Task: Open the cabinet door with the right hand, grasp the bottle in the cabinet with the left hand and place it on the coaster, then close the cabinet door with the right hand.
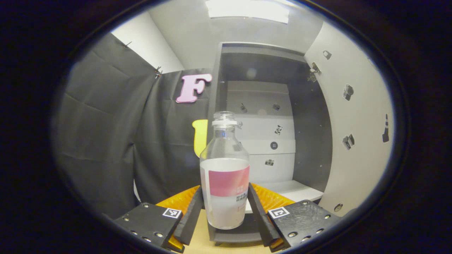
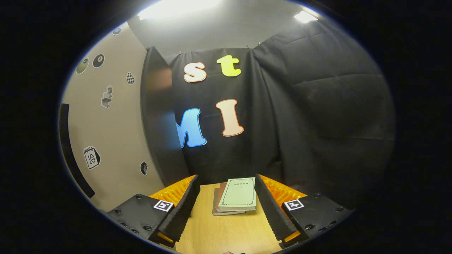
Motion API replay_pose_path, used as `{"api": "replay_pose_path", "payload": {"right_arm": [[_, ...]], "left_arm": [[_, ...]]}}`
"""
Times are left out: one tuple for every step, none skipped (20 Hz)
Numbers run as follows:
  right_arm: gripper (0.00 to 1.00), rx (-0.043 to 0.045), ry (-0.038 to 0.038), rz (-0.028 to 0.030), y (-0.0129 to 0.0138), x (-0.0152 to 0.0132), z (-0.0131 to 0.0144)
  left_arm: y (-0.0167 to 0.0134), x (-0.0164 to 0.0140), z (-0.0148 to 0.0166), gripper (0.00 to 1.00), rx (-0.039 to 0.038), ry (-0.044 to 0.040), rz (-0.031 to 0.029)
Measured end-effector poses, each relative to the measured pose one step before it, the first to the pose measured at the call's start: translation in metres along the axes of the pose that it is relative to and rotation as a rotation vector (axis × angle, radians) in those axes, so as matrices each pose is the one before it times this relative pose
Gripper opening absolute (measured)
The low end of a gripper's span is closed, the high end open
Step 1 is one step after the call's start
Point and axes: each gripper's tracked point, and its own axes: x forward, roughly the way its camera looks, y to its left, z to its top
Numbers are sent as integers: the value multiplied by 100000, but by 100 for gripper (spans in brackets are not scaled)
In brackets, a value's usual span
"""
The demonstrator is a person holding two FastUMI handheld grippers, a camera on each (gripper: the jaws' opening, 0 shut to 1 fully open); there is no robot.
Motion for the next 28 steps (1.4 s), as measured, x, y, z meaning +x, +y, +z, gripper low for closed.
{"api": "replay_pose_path", "payload": {"right_arm": [[98,-535,482,1499,215,-41,-122],[98,-707,595,1403,241,-174,-250],[98,-920,433,1023,86,-200,-75],[98,-898,-77,504,-49,-187,-47],[98,-668,-279,256,-118,-279,-2],[98,-272,-313,422,0,-332,-124],[98,16,1,684,71,-353,-112],[98,-12,462,596,69,-338,-396],[98,-250,649,197,-57,-284,-324],[98,-332,426,-90,-146,-316,-411],[98,-247,437,-128,-151,-312,-357],[98,-90,757,-116,-116,-350,-528],[98,166,932,-96,-66,-290,-456],[98,377,755,-21,-81,-219,-423],[98,485,380,-10,-4,-337,-228],[98,355,376,84,-51,-170,-314],[98,314,190,-16,-23,-197,-152],[98,180,223,86,53,-121,-142],[98,-24,126,25,-26,-191,-20],[98,-234,-39,-228,-87,-175,-79],[98,-378,448,-118,-39,-100,-59],[98,-207,748,237,123,-90,-197],[98,-86,676,551,231,-84,-8],[98,-325,383,255,148,-75,-53],[98,-521,-27,37,93,-82,43],[98,-760,-49,-125,-20,-81,64],[98,-1142,-225,-510,-22,-33,93],[98,-1409,-113,-971,-93,35,-36]], "left_arm": [[771,-820,-242,72,234,335,1951],[816,-1014,-358,72,-155,342,2131],[701,-970,-334,72,-739,202,1883],[745,-1040,-433,72,-978,-21,1725],[557,-930,-344,72,-936,-201,1480],[595,-854,-526,74,-649,289,1156],[418,-784,-545,72,-292,510,735],[441,-744,-778,72,59,642,727],[511,-712,-681,72,141,463,932],[546,-758,-769,72,-225,479,756],[516,-742,-875,72,-543,862,657],[122,-254,-1188,72,-909,756,636],[326,-611,-1226,72,-304,1279,816],[625,-595,-1098,73,18,930,1200],[348,-470,-1161,74,-325,1068,692],[432,-359,-1020,72,-393,850,726],[411,-226,-1061,74,-458,1012,860],[452,-376,-1114,74,-561,841,614],[369,-285,-922,72,-483,722,593],[432,-248,-1056,74,-125,739,887],[339,-78,-993,72,25,921,608],[190,-73,-1312,74,-28,1030,552],[107,134,-1118,72,189,1279,258],[63,35,-1227,72,399,1081,356],[131,225,-1144,74,260,919,361],[-24,87,-1127,74,0,970,-276],[-125,499,-911,74,-78,1277,-220],[213,354,-1342,74,297,1515,478]]}}
